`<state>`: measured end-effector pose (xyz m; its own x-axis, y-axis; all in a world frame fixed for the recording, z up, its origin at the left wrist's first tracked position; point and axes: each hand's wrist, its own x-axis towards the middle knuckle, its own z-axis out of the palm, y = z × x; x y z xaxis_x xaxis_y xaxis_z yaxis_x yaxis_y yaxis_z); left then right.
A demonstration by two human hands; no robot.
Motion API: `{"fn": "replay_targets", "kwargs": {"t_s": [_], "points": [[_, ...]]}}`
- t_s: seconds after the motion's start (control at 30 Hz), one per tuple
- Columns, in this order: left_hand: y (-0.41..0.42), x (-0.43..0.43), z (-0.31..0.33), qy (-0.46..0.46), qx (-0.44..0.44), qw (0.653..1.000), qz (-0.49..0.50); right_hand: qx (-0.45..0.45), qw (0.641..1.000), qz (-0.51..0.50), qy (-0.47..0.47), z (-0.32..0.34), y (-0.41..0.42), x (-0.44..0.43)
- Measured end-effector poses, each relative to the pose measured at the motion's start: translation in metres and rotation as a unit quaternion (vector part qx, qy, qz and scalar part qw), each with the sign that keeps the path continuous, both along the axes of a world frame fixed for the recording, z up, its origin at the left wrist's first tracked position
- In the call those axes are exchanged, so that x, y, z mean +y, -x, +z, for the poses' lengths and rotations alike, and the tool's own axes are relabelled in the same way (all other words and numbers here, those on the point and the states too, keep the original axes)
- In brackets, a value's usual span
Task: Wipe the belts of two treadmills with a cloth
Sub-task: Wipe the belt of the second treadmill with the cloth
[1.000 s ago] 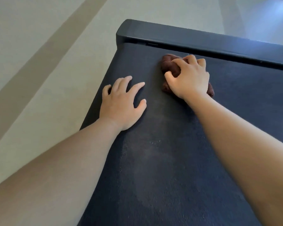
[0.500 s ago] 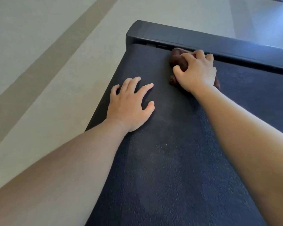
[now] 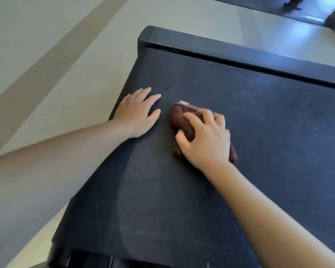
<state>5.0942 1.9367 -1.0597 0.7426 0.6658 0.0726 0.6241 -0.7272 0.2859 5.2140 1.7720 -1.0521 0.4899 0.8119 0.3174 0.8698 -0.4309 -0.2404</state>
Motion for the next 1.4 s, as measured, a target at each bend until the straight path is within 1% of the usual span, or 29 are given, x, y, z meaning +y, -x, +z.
{"fn": "replay_targets", "kwargs": {"t_s": [0.1,0.17,0.3,0.43,0.77,0.93,1.13,1.23,1.4], "points": [[0.006,0.005,0.002,-0.011,0.003,1.000,-0.018,0.008,1.000,-0.013,0.008,0.000,0.009,0.001],[0.004,0.005,0.001,-0.016,-0.001,1.000,-0.003,0.014,1.000,-0.021,0.019,0.001,0.004,0.016],[0.002,0.007,-0.003,-0.014,-0.025,0.998,0.050,0.013,1.000,-0.020,0.017,0.000,-0.012,0.063],[0.000,0.006,-0.005,-0.030,-0.009,0.998,0.051,0.021,0.999,-0.021,0.021,0.002,-0.034,0.120],[0.001,0.005,-0.005,0.000,-0.009,0.998,0.055,0.032,0.999,0.002,0.023,0.004,-0.073,0.225],[0.001,0.005,-0.002,0.011,-0.006,0.998,0.057,0.030,0.999,0.000,0.029,0.007,-0.081,0.258],[0.001,0.004,-0.002,0.006,-0.001,0.999,0.052,0.029,0.998,0.022,0.047,0.011,-0.080,0.246],[0.000,0.004,-0.003,0.007,-0.005,0.999,0.049,0.027,0.998,0.035,0.048,0.010,-0.073,0.217],[-0.001,0.004,-0.001,0.018,-0.031,0.998,0.056,0.017,0.998,0.023,0.051,0.009,-0.050,0.163]]}}
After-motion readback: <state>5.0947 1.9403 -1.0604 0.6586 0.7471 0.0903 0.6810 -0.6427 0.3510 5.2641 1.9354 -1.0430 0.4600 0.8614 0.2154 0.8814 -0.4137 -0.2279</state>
